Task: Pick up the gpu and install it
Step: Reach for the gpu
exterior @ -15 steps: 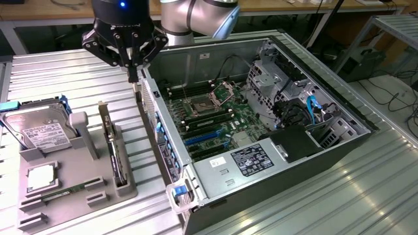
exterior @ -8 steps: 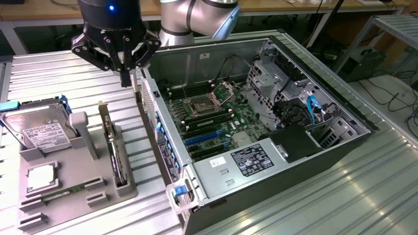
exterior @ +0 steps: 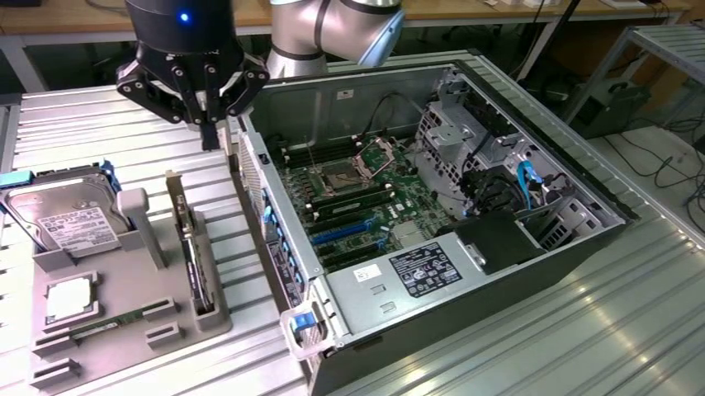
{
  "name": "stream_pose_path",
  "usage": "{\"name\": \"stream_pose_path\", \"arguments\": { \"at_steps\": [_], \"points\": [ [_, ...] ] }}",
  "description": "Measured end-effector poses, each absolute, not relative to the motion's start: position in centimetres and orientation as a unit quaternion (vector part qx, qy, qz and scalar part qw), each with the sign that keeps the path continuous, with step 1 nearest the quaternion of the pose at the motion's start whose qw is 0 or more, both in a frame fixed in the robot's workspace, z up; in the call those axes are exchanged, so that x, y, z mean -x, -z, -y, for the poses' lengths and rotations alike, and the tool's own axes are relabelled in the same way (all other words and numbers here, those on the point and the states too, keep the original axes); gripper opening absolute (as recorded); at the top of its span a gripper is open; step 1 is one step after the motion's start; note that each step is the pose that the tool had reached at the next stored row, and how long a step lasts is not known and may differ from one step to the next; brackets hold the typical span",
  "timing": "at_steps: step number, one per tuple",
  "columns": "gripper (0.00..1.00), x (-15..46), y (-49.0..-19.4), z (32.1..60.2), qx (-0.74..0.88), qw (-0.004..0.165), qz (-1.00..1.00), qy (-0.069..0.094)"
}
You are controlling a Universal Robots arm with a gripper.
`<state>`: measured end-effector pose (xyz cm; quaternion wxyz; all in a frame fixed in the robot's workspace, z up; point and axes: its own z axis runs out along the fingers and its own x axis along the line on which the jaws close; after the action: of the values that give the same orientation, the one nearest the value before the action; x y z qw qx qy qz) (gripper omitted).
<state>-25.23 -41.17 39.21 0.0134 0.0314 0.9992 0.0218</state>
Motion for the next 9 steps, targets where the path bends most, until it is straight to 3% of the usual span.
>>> {"name": "stream_pose_path", "arguments": {
  "at_steps": [9],
  "points": [
    [0.11,25.56,-39.18,41.45,-0.031,0.013,-0.999,-0.022]
  ]
}}
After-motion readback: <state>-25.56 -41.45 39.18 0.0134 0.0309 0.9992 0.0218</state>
